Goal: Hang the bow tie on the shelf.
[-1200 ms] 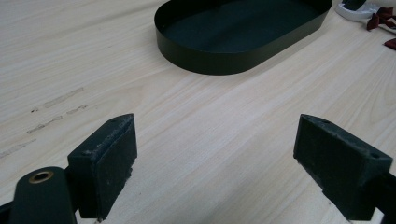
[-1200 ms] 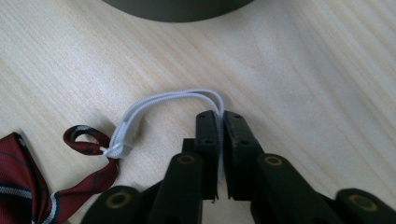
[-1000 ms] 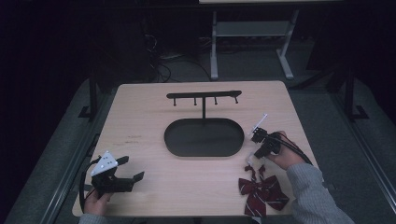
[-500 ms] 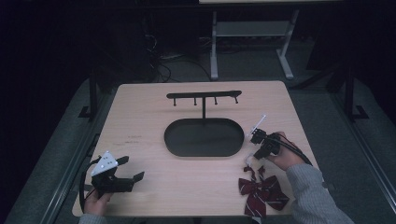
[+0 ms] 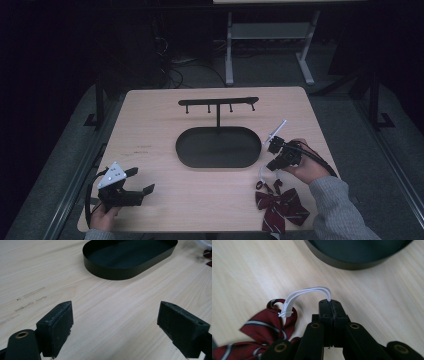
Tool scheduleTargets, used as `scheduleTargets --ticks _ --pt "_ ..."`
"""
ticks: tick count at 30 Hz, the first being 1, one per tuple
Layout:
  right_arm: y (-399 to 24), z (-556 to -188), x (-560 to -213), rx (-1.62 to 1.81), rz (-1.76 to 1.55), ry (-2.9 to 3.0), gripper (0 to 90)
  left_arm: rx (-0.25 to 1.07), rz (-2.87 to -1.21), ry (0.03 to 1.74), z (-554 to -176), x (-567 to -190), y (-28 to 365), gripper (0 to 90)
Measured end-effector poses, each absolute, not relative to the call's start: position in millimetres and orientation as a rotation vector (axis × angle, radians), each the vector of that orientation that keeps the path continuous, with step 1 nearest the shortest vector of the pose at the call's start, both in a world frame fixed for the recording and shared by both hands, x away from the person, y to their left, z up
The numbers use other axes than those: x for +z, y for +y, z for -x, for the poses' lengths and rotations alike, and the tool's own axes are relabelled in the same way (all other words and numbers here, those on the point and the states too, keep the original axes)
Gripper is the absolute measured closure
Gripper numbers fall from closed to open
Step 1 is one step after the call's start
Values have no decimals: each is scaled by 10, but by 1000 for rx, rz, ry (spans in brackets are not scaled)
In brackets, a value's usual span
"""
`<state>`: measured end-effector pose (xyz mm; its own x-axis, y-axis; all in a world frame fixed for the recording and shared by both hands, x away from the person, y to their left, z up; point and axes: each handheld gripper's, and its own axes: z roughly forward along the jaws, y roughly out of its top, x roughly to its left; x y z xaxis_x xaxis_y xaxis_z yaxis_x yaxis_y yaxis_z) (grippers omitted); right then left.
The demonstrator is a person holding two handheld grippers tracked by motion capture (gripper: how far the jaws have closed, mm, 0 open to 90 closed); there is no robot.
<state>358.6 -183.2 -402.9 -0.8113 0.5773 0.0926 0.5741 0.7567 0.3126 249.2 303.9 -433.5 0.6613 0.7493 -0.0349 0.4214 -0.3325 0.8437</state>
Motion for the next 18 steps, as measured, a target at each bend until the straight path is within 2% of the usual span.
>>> scheduleTargets --ticks 18 --pt "-1756 -3465 -3677 587 -846 2936 884 458 -1970 915 -2502 -4335 3041 131"
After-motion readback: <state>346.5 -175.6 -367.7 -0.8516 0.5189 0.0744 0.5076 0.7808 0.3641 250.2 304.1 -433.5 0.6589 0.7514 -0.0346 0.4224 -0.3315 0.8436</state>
